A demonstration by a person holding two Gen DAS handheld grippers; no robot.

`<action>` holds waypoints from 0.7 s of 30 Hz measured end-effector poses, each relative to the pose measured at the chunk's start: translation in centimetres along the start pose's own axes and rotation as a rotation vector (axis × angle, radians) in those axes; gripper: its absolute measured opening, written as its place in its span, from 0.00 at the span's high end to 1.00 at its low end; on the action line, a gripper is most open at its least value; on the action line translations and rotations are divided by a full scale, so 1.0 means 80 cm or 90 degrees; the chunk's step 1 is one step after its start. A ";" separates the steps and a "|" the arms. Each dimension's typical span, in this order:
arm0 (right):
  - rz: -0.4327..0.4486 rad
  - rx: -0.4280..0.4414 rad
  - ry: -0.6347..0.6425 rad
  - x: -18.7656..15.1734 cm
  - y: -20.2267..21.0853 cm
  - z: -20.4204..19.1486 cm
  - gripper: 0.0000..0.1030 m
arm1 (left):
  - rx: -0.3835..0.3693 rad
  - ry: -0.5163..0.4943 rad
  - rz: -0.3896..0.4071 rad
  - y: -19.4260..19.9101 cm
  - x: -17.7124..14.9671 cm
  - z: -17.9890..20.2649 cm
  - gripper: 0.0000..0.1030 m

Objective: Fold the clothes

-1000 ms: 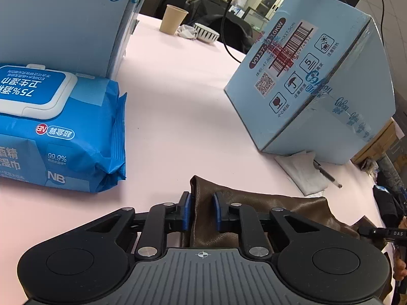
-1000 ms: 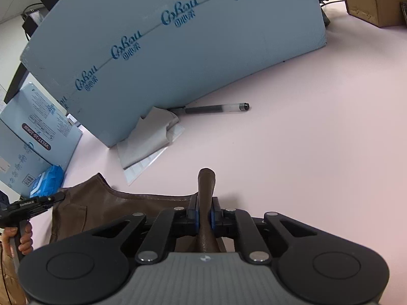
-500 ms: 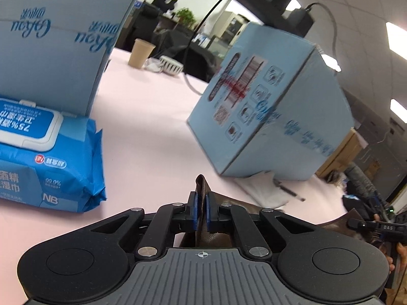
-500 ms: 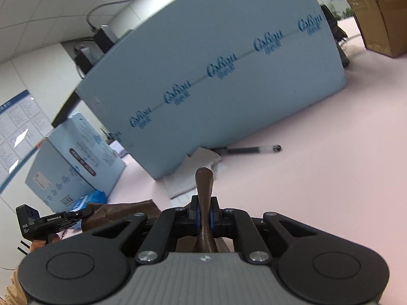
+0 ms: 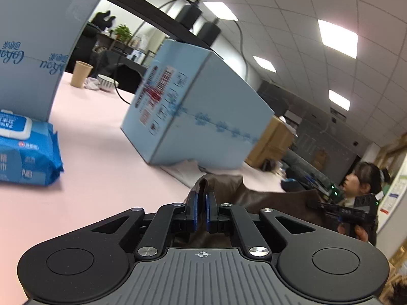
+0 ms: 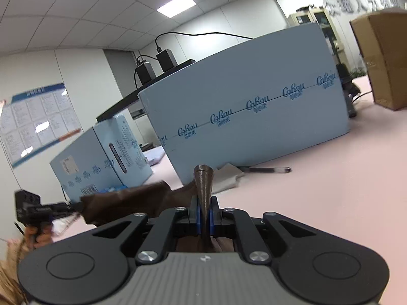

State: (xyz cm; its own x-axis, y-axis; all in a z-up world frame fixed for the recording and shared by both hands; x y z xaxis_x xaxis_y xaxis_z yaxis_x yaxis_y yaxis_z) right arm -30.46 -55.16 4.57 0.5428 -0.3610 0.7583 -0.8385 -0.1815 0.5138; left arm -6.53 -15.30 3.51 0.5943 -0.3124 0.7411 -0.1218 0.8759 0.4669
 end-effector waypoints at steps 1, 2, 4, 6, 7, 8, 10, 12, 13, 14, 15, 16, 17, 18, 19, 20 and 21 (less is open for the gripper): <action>-0.002 -0.002 0.000 -0.004 0.001 0.000 0.93 | -0.001 0.006 0.002 0.005 -0.006 -0.001 0.95; 0.001 -0.005 0.001 -0.009 0.004 0.000 0.93 | -0.001 0.012 0.005 0.010 -0.013 -0.002 0.95; 0.018 0.006 -0.002 -0.022 0.018 -0.004 0.93 | 0.000 0.033 0.013 0.020 -0.026 -0.008 0.95; 0.025 0.004 0.005 -0.036 0.029 -0.010 0.93 | 0.003 0.071 0.024 0.030 -0.038 -0.023 0.95; 0.025 -0.002 0.012 -0.044 0.034 -0.014 0.93 | 0.005 0.094 0.029 0.036 -0.044 -0.032 0.95; 0.021 -0.009 0.017 -0.051 0.036 -0.016 0.93 | 0.012 0.111 0.030 0.039 -0.048 -0.042 0.95; -0.001 -0.033 0.029 -0.066 0.037 -0.018 0.93 | 0.026 0.142 0.030 0.045 -0.058 -0.059 0.95; -0.013 -0.057 0.031 -0.076 0.037 -0.014 0.93 | 0.038 0.145 0.020 0.047 -0.064 -0.065 0.95; -0.016 -0.063 0.032 -0.078 0.037 -0.013 0.93 | 0.043 0.146 0.015 0.047 -0.067 -0.068 0.95; -0.021 -0.075 0.036 -0.080 0.035 -0.011 0.94 | 0.050 0.138 0.012 0.047 -0.068 -0.064 0.95; -0.034 -0.091 0.045 -0.085 0.030 -0.010 0.94 | 0.057 0.129 0.008 0.047 -0.068 -0.061 0.95; -0.048 -0.104 0.055 -0.090 0.025 -0.010 0.94 | 0.064 0.120 0.004 0.046 -0.068 -0.058 0.95; -0.057 -0.109 0.061 -0.094 0.022 -0.011 0.94 | 0.061 0.101 0.024 0.054 -0.058 -0.048 0.95; -0.067 -0.114 0.068 -0.100 0.019 -0.014 0.94 | 0.059 0.083 0.044 0.062 -0.048 -0.038 0.95; -0.070 -0.117 0.072 -0.103 0.018 -0.015 0.94 | 0.057 0.065 0.065 0.070 -0.038 -0.028 0.95; -0.070 -0.121 0.076 -0.106 0.019 -0.016 0.94 | 0.058 0.037 0.080 0.074 -0.023 -0.014 0.95; -0.069 -0.121 0.075 -0.108 0.020 -0.016 0.94 | 0.056 0.020 0.086 0.071 -0.007 -0.002 0.95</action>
State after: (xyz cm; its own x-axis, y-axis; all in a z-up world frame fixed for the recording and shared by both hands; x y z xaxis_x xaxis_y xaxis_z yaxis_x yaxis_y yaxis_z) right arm -36.42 -51.11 -0.67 0.6402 -0.2372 0.7306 -0.7571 -0.0339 0.6524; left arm -7.44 -10.11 5.69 0.5918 -0.1808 0.7855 -0.2705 0.8735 0.4048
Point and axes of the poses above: each gripper's, at about its wrist camera, not at the fingertips, and y roughly against the way its jaws point, z to its right, x to its top, the point moved 8 cm from there along -y, roughly the way its jaws point, and after that the axes turned 14 degrees about -z, right-handed, at the moved point
